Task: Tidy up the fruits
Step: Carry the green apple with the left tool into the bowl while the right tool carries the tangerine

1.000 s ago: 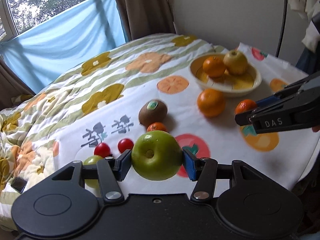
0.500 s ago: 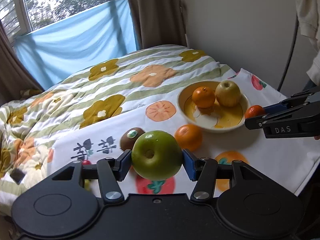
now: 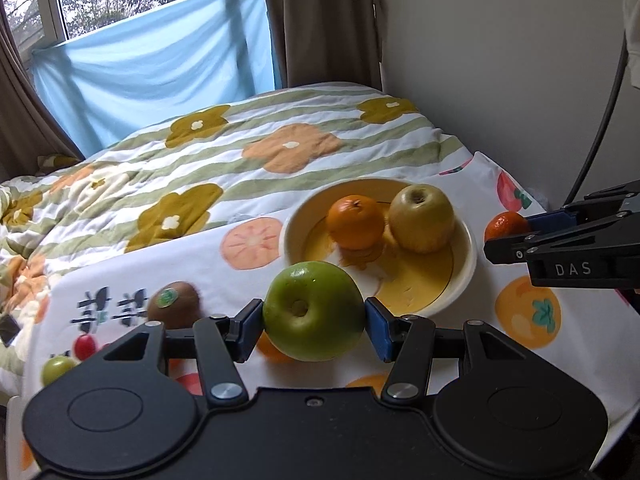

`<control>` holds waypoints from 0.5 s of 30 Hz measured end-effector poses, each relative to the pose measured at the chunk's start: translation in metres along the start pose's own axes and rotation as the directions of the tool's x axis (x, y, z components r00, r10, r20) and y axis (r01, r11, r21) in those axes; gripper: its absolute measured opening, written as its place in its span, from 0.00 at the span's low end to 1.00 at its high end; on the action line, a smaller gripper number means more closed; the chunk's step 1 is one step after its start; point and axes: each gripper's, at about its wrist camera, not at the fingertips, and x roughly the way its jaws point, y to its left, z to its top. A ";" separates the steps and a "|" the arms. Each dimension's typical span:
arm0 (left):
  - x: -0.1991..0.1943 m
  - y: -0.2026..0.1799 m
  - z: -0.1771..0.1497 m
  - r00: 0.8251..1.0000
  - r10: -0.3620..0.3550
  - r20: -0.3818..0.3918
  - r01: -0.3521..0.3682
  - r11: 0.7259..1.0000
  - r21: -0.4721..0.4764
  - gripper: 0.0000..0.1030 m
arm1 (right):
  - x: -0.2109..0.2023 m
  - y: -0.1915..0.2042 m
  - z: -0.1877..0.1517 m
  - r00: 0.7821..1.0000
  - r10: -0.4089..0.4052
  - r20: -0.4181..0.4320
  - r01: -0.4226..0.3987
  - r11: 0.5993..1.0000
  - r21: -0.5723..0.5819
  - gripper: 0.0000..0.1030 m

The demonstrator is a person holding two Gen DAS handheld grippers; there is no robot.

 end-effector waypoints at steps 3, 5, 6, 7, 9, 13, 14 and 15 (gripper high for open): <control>0.019 -0.013 0.006 1.000 0.002 -0.014 -0.002 1.000 0.005 0.57 | 0.009 -0.014 0.003 1.000 0.010 -0.006 -0.010 1.000 -0.008 0.51; 0.031 -0.019 0.009 1.000 0.000 -0.024 0.000 1.000 0.013 0.57 | 0.015 -0.020 0.004 1.000 0.015 -0.010 -0.015 1.000 -0.011 0.51; 0.038 -0.023 0.011 1.000 -0.001 -0.028 0.001 1.000 0.017 0.57 | 0.018 -0.023 0.004 1.000 0.018 -0.011 -0.018 1.000 -0.012 0.51; 0.044 -0.025 0.012 0.999 -0.001 -0.033 0.002 1.000 0.022 0.57 | 0.021 -0.026 0.004 1.000 0.020 -0.013 -0.020 1.000 -0.012 0.51; 0.056 -0.030 0.013 0.999 -0.005 -0.049 0.007 0.999 0.035 0.57 | 0.026 -0.031 0.005 1.000 0.026 -0.017 -0.027 1.000 -0.009 0.51; 0.072 -0.039 0.014 0.997 -0.015 -0.072 0.019 0.998 0.055 0.57 | 0.033 -0.038 0.005 0.999 0.033 -0.019 -0.033 0.999 -0.003 0.51; 0.075 -0.041 0.015 0.997 -0.017 -0.077 0.022 0.998 0.061 0.57 | 0.033 -0.039 0.005 0.999 0.034 -0.020 -0.034 0.999 -0.002 0.51; 0.078 -0.043 0.015 0.996 -0.021 -0.083 0.026 0.997 0.066 0.57 | 0.034 -0.041 0.004 0.999 0.035 -0.021 -0.035 0.999 0.000 0.51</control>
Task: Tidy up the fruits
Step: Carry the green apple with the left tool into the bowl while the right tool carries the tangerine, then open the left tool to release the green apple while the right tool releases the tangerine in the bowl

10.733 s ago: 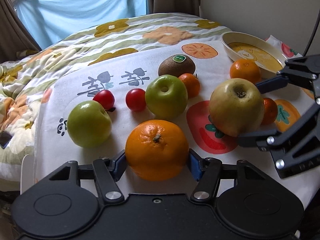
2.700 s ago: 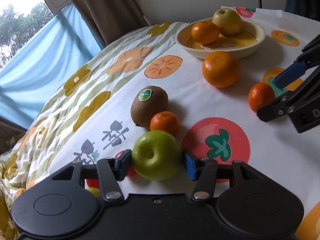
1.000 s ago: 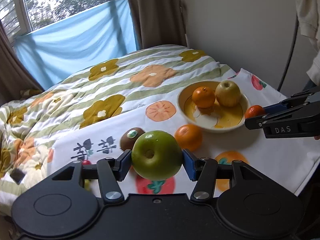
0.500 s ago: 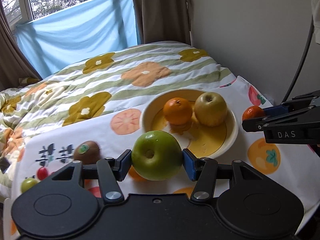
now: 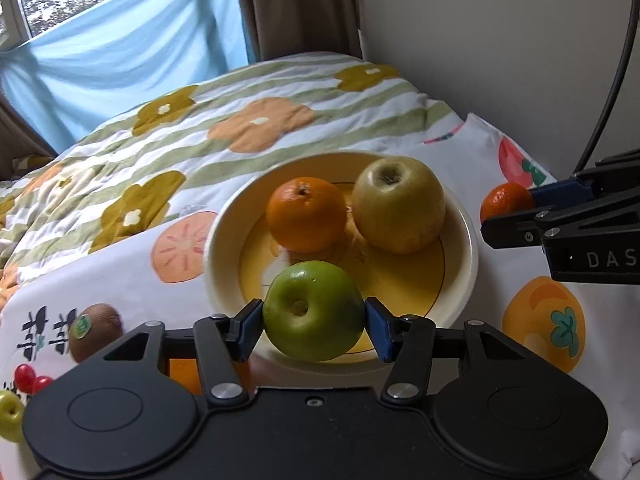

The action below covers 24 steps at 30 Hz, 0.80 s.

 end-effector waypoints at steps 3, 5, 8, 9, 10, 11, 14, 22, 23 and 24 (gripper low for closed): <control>0.009 -0.006 0.001 1.000 -0.010 -0.019 0.010 1.000 0.014 0.57 | 0.003 -0.004 0.000 1.000 -0.001 -0.006 0.001 1.000 0.003 0.51; 0.012 -0.008 0.002 0.999 -0.019 -0.029 0.019 1.000 0.017 0.57 | 0.005 -0.006 0.000 1.000 -0.004 -0.010 0.004 1.000 0.003 0.51; 0.014 -0.011 0.002 0.999 -0.029 -0.035 0.030 0.999 0.023 0.57 | 0.006 -0.008 0.000 1.000 -0.007 -0.013 0.007 1.000 0.004 0.51; 0.014 -0.011 0.002 0.999 -0.033 -0.034 0.033 0.999 0.022 0.58 | 0.006 -0.010 0.000 1.000 -0.006 -0.012 0.006 1.000 0.005 0.51; 0.012 -0.011 0.002 0.999 -0.033 -0.027 0.033 0.999 0.022 0.61 | 0.006 -0.010 0.001 1.000 -0.006 -0.011 0.006 1.000 0.005 0.51; 0.009 -0.011 0.002 0.999 -0.029 -0.013 0.029 0.999 0.024 0.66 | 0.006 -0.010 0.001 1.000 -0.007 -0.009 0.007 1.000 0.003 0.51; -0.007 -0.005 0.001 0.999 -0.016 0.048 0.016 1.000 0.006 0.89 | 0.005 -0.009 0.002 1.000 -0.003 -0.004 0.003 1.000 -0.001 0.51; -0.040 0.029 -0.012 0.997 0.062 0.054 -0.056 0.992 -0.111 0.94 | 0.007 0.000 0.006 1.000 0.028 -0.004 -0.028 0.999 -0.031 0.51; -0.043 0.032 -0.015 0.996 0.073 0.054 -0.066 0.990 -0.125 0.94 | 0.008 0.003 0.006 0.999 0.034 -0.006 -0.034 0.999 -0.037 0.51; -0.047 0.036 -0.017 0.995 0.082 0.053 -0.074 0.987 -0.140 0.94 | 0.010 0.006 0.007 0.999 0.042 -0.008 -0.042 0.998 -0.046 0.51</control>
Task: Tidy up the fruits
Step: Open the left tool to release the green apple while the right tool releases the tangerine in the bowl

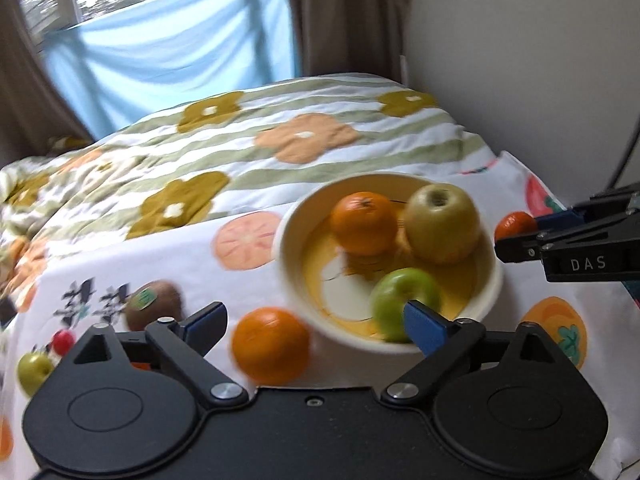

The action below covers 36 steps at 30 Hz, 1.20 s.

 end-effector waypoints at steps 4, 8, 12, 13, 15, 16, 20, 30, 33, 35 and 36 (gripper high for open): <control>-0.012 0.013 -0.007 1.000 0.029 0.003 -0.029 0.998 -0.052 0.95 | 0.007 0.013 0.001 0.999 0.035 -0.003 -0.035 0.999 -0.034 0.51; -0.020 0.020 -0.015 0.999 0.054 0.006 -0.053 0.996 -0.070 0.95 | 0.017 0.023 -0.001 0.998 0.061 -0.006 -0.061 0.996 -0.063 0.51; -0.023 0.024 -0.020 0.997 0.072 0.004 -0.072 0.994 -0.077 0.95 | 0.024 0.026 -0.003 0.997 0.072 -0.013 -0.073 0.996 -0.060 0.51; -0.024 0.024 -0.022 0.997 0.074 0.002 -0.074 0.994 -0.080 0.95 | 0.024 0.026 -0.003 0.997 0.074 -0.012 -0.075 0.995 -0.061 0.51; -0.025 0.026 -0.025 0.997 0.079 -0.002 -0.079 0.993 -0.087 0.95 | 0.023 0.027 -0.004 0.997 0.082 -0.003 -0.082 0.994 -0.065 0.52; -0.026 0.026 -0.026 0.997 0.081 -0.003 -0.081 0.993 -0.088 0.95 | 0.022 0.028 -0.004 0.997 0.082 0.002 -0.082 0.994 -0.066 0.54; -0.031 0.026 -0.029 0.996 0.089 0.000 -0.089 0.991 -0.097 0.95 | 0.014 0.027 -0.005 0.997 0.068 0.032 -0.066 0.996 -0.061 0.93; -0.054 0.024 -0.033 0.994 0.107 0.028 -0.103 0.989 -0.105 0.95 | -0.012 0.026 -0.012 0.997 0.036 0.068 -0.033 0.998 -0.047 0.99; -0.064 0.025 -0.034 0.992 0.116 0.039 -0.111 0.988 -0.110 0.95 | -0.021 0.029 -0.012 0.996 0.036 0.078 -0.032 0.998 -0.047 0.99; -0.071 0.026 -0.035 0.991 0.128 0.045 -0.122 0.986 -0.113 0.95 | -0.028 0.033 -0.012 0.996 0.027 0.083 -0.022 0.998 -0.058 0.99; -0.074 0.026 -0.036 0.990 0.134 0.049 -0.127 0.985 -0.117 0.95 | -0.032 0.035 -0.012 0.996 0.021 0.087 -0.015 0.998 -0.065 0.99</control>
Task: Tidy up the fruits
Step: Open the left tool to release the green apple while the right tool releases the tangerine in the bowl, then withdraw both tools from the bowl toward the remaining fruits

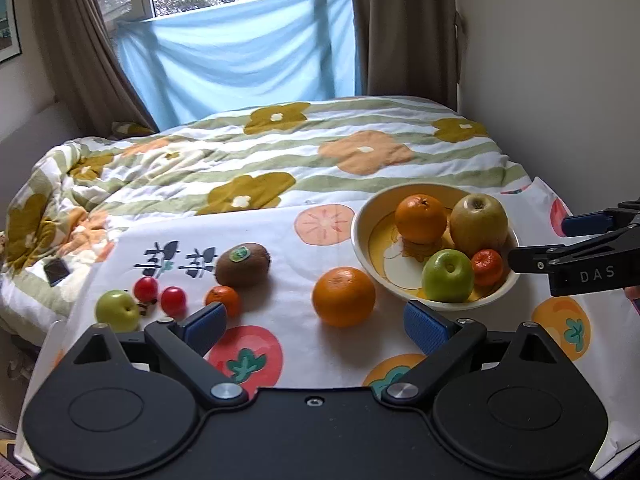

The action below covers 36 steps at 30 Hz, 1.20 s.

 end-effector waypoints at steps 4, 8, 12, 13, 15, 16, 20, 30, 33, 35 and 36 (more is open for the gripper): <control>-0.017 0.009 -0.004 1.000 0.015 0.017 -0.015 1.000 -0.017 0.95 | -0.017 0.010 0.003 1.000 -0.003 0.021 0.003 1.000 -0.013 0.99; -0.034 0.022 -0.008 0.999 0.038 0.027 -0.037 0.999 -0.037 0.95 | -0.029 0.024 0.008 1.000 0.003 0.024 -0.003 1.000 -0.007 0.99; -0.045 0.039 -0.012 0.996 0.076 0.037 -0.074 0.997 -0.036 1.00 | -0.037 0.045 0.012 0.998 0.028 0.054 -0.027 1.000 -0.016 1.00; -0.047 0.044 -0.013 0.996 0.087 0.036 -0.086 0.996 -0.034 1.00 | -0.039 0.052 0.013 0.997 0.039 0.061 -0.037 0.999 -0.021 1.00; -0.048 0.056 -0.016 0.994 0.105 0.029 -0.104 0.994 -0.035 1.00 | -0.038 0.066 0.017 0.997 0.051 0.060 -0.050 0.998 -0.029 1.00; -0.048 0.063 -0.017 0.993 0.113 0.025 -0.112 0.993 -0.039 1.00 | -0.038 0.072 0.018 0.997 0.055 0.059 -0.054 0.998 -0.031 1.00; -0.048 0.093 -0.020 0.992 0.127 0.015 -0.126 0.990 -0.058 1.00 | -0.032 0.098 0.023 0.997 0.060 0.042 -0.059 0.998 -0.027 1.00; -0.030 0.172 -0.020 0.992 0.129 -0.015 -0.129 0.991 -0.040 1.00 | -0.004 0.156 0.038 0.999 0.035 -0.015 -0.034 0.999 0.013 1.00; -0.018 0.192 -0.019 0.993 0.114 -0.021 -0.115 0.993 -0.023 1.00 | 0.006 0.170 0.041 0.999 0.034 -0.020 -0.033 0.999 0.032 1.00; -0.008 0.203 -0.018 0.994 0.103 -0.022 -0.103 0.995 -0.010 1.00 | 0.014 0.179 0.043 0.999 0.033 -0.022 -0.032 0.999 0.041 1.00; -0.003 0.207 -0.018 0.995 0.096 -0.023 -0.096 0.995 -0.002 1.00 | 0.018 0.183 0.044 0.999 0.032 -0.022 -0.031 0.998 0.047 1.00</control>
